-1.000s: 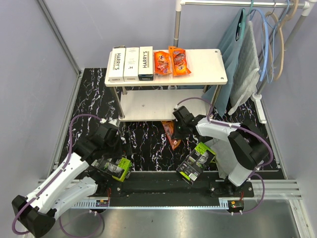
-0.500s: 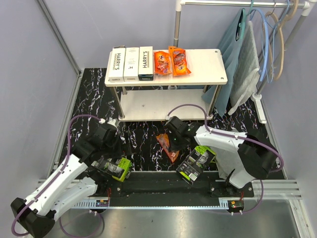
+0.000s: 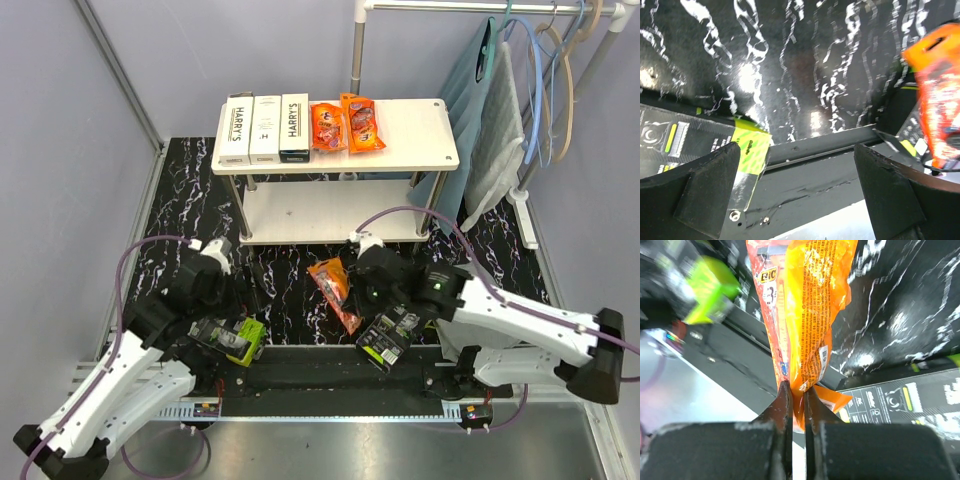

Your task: Place and organize the shaving razors onto the shelf

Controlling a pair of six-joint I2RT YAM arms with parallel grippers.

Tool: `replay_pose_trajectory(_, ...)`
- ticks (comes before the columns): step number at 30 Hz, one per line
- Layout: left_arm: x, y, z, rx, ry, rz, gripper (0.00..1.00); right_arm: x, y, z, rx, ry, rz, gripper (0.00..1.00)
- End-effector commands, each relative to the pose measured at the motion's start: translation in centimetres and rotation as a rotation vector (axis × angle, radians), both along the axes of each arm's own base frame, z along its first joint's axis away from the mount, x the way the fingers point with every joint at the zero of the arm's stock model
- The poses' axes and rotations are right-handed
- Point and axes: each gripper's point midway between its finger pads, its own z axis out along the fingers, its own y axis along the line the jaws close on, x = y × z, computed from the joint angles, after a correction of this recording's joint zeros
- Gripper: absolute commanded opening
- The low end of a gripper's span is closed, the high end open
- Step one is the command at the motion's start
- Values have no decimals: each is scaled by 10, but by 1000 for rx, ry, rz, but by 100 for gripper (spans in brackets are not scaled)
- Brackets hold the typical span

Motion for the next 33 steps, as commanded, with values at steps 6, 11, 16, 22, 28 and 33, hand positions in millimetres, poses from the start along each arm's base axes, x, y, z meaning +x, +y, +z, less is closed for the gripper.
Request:
replay_pose_trajectory(6, 19, -4, 70, -83, -228, -8, 99, 11, -29, 72, 85, -131, -118, 0)
replay_pose_trajectory(11, 20, -3, 79, -63, -226, -11, 99, 11, -30, 79, 92, -141, -112, 0)
replay_pose_trajectory(16, 19, -2, 73, -56, -210, -10, 99, 18, -28, 100, 113, -193, -107, 0)
replay_pose_trajectory(22, 17, -1, 59, -45, -176, -3, 99, 32, -25, 148, 160, -308, -103, 0)
replay_pose_trajectory(28, 12, 1, 47, -35, -143, 6, 99, 47, -30, 197, 188, -444, -125, 0)
replay_pose_trajectory(33, 10, 2, 43, -40, -134, 14, 99, 69, -44, 241, 160, -569, -210, 0)
